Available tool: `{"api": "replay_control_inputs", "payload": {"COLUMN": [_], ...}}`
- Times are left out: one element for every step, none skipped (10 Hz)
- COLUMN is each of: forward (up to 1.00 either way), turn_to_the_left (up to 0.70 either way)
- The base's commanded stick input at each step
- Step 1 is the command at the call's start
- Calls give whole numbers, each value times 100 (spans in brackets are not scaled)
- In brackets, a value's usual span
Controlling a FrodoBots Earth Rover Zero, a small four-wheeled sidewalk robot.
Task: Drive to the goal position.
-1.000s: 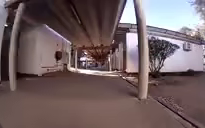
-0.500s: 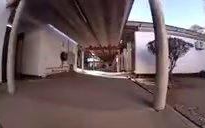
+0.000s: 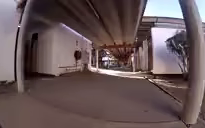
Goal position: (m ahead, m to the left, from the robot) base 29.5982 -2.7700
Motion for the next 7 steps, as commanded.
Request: {"api": "replay_control_inputs", "payload": {"forward": [70, 70, 70, 70, 70, 70, 70], "turn_to_the_left": [0, 0, 0, 0, 0, 0, 0]}}
